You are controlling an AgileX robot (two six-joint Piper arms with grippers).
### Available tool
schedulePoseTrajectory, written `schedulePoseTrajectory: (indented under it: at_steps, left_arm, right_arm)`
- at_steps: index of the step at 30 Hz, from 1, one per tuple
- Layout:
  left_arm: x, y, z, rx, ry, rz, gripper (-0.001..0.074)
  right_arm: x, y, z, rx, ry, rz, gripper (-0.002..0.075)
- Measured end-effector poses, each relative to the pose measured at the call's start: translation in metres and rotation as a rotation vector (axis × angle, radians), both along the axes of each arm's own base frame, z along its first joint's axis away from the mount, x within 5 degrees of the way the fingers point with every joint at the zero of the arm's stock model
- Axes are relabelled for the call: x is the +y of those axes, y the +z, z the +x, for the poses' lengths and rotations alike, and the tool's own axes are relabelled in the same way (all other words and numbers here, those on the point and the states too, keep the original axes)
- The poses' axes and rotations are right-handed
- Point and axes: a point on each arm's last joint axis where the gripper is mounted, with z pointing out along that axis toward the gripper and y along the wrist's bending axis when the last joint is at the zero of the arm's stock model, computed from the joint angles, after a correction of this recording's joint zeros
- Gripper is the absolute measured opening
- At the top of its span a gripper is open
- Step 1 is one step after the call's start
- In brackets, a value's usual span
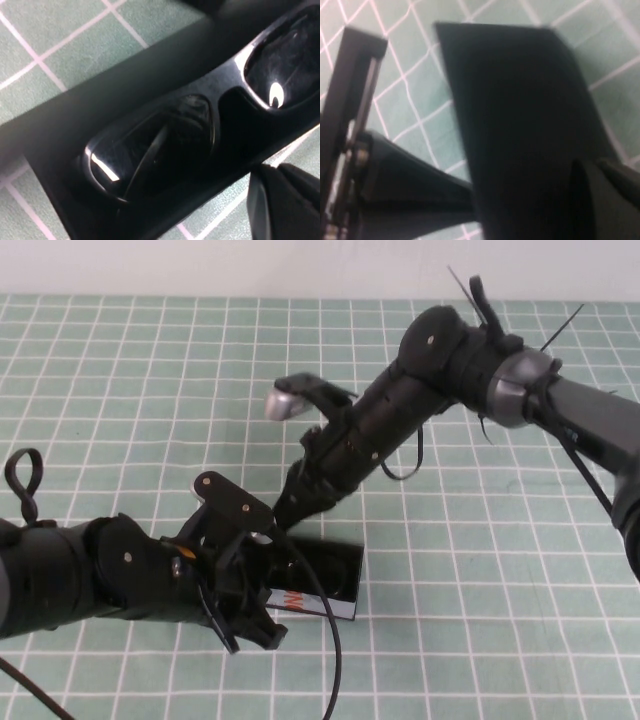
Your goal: Return glasses to glasses case
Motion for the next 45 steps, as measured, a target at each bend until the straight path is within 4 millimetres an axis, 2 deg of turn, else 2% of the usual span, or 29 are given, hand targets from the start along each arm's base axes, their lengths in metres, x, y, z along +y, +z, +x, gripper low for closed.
schedulePoseTrajectory:
  at_steps: [6,11,14,17,22,27,32,35,38,42,45]
  left_arm:
    - [0.0,0.0,0.0,0.004,-0.002,0.0,-0.0002]
    - [0.0,0.003,-0.004,0.027,-0.022,-0.004,-0.0002]
    - [0.002,0.02,-0.011,0.007,-0.056,-0.032,-0.0002]
    - [0.007,0.055,-0.024,-0.079,-0.095,-0.089,-0.0002]
    - [0.028,0.12,-0.054,-0.29,-0.129,-0.206,-0.0002]
    - [0.061,0.183,-0.103,-0.552,-0.183,-0.291,-0.0002]
    - [0.099,0.223,-0.154,-0.786,-0.169,-0.381,-0.0002]
    - [0.124,0.233,-0.186,-0.854,-0.122,-0.439,-0.0002]
    - [0.141,0.229,-0.204,-0.817,-0.067,-0.446,-0.0002]
    - [0.152,0.215,-0.211,-0.695,-0.003,-0.374,-0.0002]
    - [0.153,0.208,-0.211,-0.623,0.011,-0.333,-0.0002]
  right_arm:
    - [-0.003,-0.017,-0.007,0.047,0.011,-0.033,-0.0011]
    - [-0.005,-0.016,-0.007,0.017,0.033,-0.041,-0.0011]
    - [-0.008,-0.004,-0.009,-0.029,0.05,-0.052,-0.0011]
    - [-0.013,0.023,-0.015,-0.097,0.056,-0.048,-0.0011]
    - [-0.023,0.093,-0.03,-0.281,0.018,0.019,-0.0011]
    - [-0.042,0.172,-0.062,-0.48,-0.021,0.105,-0.0011]
    - [-0.07,0.23,-0.1,-0.617,-0.083,0.103,-0.0011]
    - [-0.092,0.261,-0.125,-0.681,-0.176,0.073,-0.0011]
    - [-0.114,0.286,-0.15,-0.758,-0.261,0.043,-0.0011]
    - [-0.139,0.312,-0.19,-0.845,-0.311,0.078,-0.0011]
    - [-0.158,0.316,-0.223,-0.9,-0.346,0.116,-0.0011]
